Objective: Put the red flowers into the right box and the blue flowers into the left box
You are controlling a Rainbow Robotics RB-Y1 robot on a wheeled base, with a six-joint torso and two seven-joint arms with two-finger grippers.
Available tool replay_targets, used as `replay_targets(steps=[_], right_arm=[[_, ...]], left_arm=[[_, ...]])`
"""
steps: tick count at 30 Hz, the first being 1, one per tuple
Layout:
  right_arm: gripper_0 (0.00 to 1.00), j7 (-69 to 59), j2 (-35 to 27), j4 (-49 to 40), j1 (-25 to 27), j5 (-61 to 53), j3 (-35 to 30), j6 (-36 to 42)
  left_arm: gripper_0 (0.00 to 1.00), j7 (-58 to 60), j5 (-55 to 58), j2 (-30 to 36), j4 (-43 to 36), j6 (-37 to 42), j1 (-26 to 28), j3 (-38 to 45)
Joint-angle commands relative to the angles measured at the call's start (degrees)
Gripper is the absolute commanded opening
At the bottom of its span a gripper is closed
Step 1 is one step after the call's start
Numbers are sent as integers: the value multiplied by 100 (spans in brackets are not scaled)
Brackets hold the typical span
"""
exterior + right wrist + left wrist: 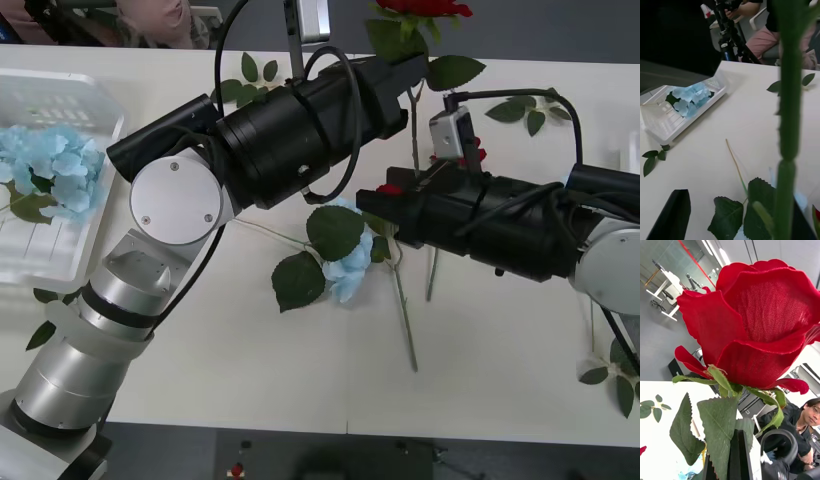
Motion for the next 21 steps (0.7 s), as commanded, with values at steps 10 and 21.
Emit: replay_targets(steps=[10, 21], right_arm=[[0, 274, 172, 413, -446, -31, 236, -55], [0, 274, 163, 466, -463, -49, 236, -55]], left_arm=[[0, -337, 40, -23, -91, -17, -237, 2], [100, -337, 40, -23, -91, -17, -237, 2]])
